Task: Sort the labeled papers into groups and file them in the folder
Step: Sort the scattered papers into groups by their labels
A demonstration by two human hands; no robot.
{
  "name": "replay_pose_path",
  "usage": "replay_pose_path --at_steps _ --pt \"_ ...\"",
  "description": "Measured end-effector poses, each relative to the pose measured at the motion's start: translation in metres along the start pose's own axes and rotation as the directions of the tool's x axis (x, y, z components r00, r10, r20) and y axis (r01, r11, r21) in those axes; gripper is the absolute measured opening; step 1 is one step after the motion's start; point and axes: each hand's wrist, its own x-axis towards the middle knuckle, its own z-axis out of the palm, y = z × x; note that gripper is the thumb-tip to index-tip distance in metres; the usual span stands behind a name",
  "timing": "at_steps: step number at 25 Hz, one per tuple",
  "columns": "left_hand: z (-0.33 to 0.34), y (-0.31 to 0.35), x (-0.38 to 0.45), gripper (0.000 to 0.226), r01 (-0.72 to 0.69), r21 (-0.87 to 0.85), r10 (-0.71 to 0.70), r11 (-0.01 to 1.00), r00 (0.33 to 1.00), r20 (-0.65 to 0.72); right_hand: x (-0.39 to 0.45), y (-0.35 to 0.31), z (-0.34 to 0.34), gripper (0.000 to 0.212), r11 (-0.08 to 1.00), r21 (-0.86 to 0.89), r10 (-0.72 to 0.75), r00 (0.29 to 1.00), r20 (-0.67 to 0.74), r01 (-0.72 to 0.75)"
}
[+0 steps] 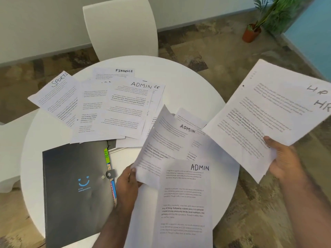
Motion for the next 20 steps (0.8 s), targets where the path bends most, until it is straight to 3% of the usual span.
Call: replay_pose_path --at_steps 6,11,13,14,16,17,18,20 --pt "-0.019 0.0 0.012 0.023 0.129 -0.268 -0.16 0.955 0.982 -0.097 0.003 -0.009 -0.017 0.033 0.995 0.096 -0.025 0.992 -0.126 0.037" --pt "-0.009 -0.002 0.02 0.021 0.157 -0.249 -0.167 0.956 0.986 -0.018 0.012 -0.002 -0.014 0.056 0.995 0.095 -0.029 0.989 -0.144 0.043" --pt "-0.002 0.003 0.019 0.018 0.122 -0.083 -0.121 0.989 0.992 0.016 0.016 0.002 -0.006 0.08 0.998 0.06 0.008 0.998 -0.056 -0.004" --pt "-0.001 0.008 0.019 0.022 0.049 0.088 -0.047 0.995 0.999 -0.028 0.017 0.005 0.002 0.081 0.999 0.044 0.017 1.0 0.013 -0.018" --pt "0.0 0.028 0.019 0.041 -0.134 0.411 0.224 0.902 0.958 -0.181 0.015 0.019 0.025 0.06 0.999 -0.02 0.041 0.99 0.135 -0.039" --pt "0.003 0.049 0.017 0.043 -0.216 0.429 0.33 0.877 0.919 -0.213 0.014 0.027 0.038 0.052 0.997 -0.056 0.065 0.983 0.171 -0.056" --pt "0.006 0.072 0.017 0.042 -0.252 0.335 0.325 0.908 0.928 -0.184 0.011 0.036 0.053 0.048 0.992 -0.098 0.092 0.975 0.2 -0.074" --pt "0.014 0.116 0.022 0.038 -0.157 0.041 0.154 0.987 0.985 0.08 0.0 0.048 0.087 0.042 0.977 -0.195 0.139 0.956 0.258 -0.09"
